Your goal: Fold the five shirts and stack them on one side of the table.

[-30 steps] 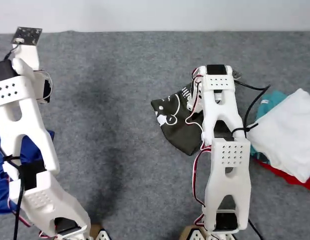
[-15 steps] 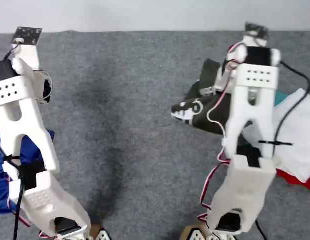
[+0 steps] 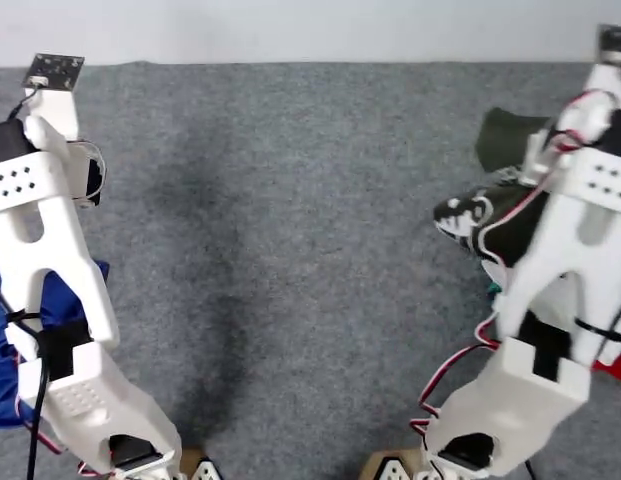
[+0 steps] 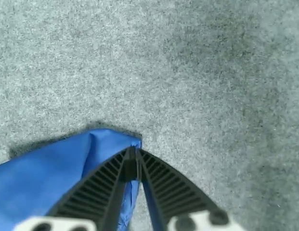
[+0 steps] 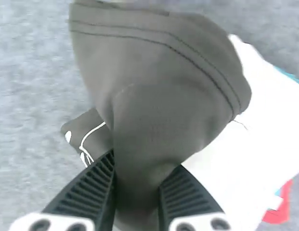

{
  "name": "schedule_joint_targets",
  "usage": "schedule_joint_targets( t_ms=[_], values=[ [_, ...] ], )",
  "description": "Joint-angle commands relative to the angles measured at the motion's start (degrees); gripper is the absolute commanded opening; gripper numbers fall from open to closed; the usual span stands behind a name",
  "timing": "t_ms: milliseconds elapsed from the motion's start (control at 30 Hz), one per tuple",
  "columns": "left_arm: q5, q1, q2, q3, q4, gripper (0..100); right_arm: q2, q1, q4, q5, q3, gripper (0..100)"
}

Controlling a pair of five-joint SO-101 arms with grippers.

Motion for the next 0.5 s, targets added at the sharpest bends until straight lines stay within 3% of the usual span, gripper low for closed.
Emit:
schedule_joint_targets(
  t_ms=[0, 233, 467],
  values=[
    [-0.4, 0.0, -3.3, -0.3, 1.2, 1, -3.2, 5.2, 2.2, 4.0, -0.8, 0.9],
    [-0.3, 0.0, -3.3, -0.3, 1.2, 1, -1.5, 8.6, 2.2, 10.8, -1.1, 0.9],
    [-0.3, 0.0, -3.3, -0.3, 1.2, 1, -2.2, 2.0, -1.1, 15.0, -1.8, 0.9]
  ],
)
